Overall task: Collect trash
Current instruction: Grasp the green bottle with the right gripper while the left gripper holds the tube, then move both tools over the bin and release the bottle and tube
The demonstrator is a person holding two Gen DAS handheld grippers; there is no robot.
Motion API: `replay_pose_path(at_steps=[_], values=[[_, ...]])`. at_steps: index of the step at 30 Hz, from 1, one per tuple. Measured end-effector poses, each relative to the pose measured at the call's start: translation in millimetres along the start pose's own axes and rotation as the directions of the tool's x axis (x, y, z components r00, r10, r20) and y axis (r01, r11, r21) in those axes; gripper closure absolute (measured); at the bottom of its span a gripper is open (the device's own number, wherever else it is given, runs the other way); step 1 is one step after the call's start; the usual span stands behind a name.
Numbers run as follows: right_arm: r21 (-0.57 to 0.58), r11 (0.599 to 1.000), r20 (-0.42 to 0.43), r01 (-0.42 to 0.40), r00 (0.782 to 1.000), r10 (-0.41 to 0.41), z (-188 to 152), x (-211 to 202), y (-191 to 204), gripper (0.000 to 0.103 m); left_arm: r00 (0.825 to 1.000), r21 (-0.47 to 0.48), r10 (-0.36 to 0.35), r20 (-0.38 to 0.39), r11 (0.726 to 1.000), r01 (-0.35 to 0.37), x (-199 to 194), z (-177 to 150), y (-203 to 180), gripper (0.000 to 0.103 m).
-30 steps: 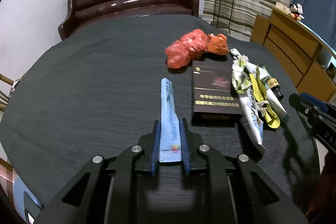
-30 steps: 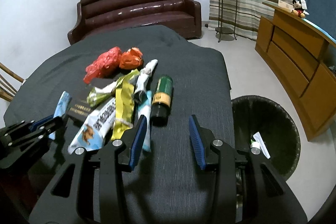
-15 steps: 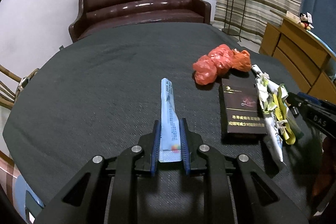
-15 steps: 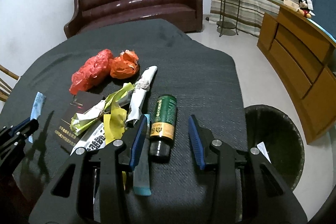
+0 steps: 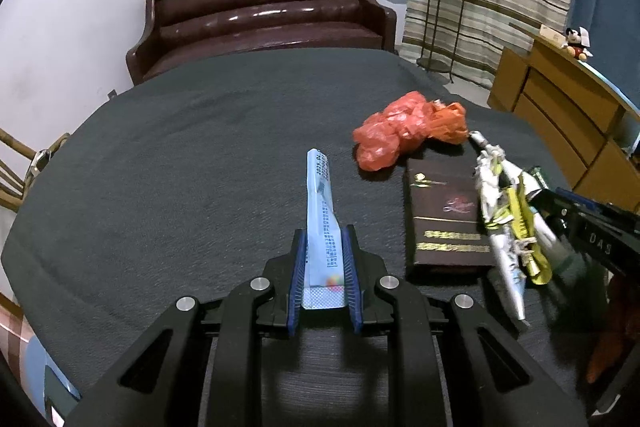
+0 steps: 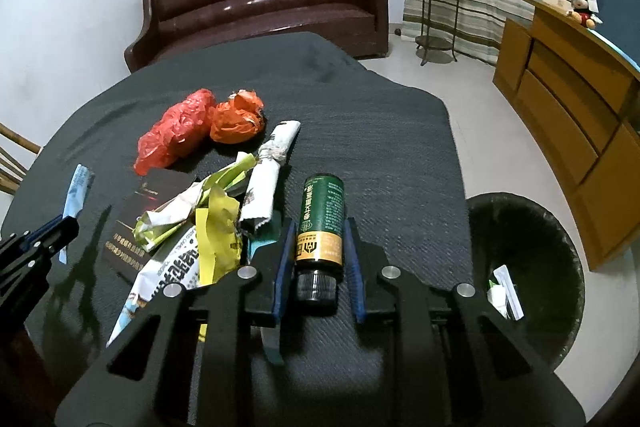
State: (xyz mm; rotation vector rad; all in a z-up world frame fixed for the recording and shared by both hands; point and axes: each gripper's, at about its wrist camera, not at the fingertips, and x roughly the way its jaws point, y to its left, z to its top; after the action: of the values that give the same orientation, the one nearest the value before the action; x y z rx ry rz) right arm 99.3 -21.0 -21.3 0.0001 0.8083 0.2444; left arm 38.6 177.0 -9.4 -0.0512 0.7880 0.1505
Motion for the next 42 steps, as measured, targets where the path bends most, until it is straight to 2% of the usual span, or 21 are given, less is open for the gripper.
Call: replay_pose_path(at_steps=[5,12,19,26,33,42], values=[[0.022,1.000,0.033,0.012,0.999,-0.013,-6.8,-18.2,-17.6,0.079,0.999,0.022,-0.029,0.029,0.999,0.029,-10.5,2.7,-18.6,0.083],[0.045,0.996,0.084,0.074,0.993,-0.077,-15.4,-46.7,-51.0,0.079,0.991,0.062,-0.105,0.083,0.993,0.100,-29.2,5.5,-64.2,0.083],[0.112,0.982,0.114,0.153,0.979,-0.166,-26.2,-70.4,-101.9,0.079,0.973,0.163,-0.206,0.100,0.968,0.188,-36.7,7.7,-126.7,0.083],[0.170,0.962,0.118,0.216,0.964,-0.237,-38.1,-84.1,-147.5,0.079,0.958,0.234,-0.277,0.076,0.939,0.253,-29.6,5.1,-181.8,0.083],[0.216,0.948,0.113,0.234,0.958,-0.263,-44.9,-85.7,-178.4,0.079,0.950,0.289,-0.306,0.063,0.917,0.276,-20.1,4.3,-222.8,0.083],[0.238,0.942,0.111,0.238,0.956,-0.270,-46.9,-78.9,-195.4,0.079,0.949,0.328,-0.315,0.036,0.900,0.286,-3.6,4.0,-257.3,0.083]])
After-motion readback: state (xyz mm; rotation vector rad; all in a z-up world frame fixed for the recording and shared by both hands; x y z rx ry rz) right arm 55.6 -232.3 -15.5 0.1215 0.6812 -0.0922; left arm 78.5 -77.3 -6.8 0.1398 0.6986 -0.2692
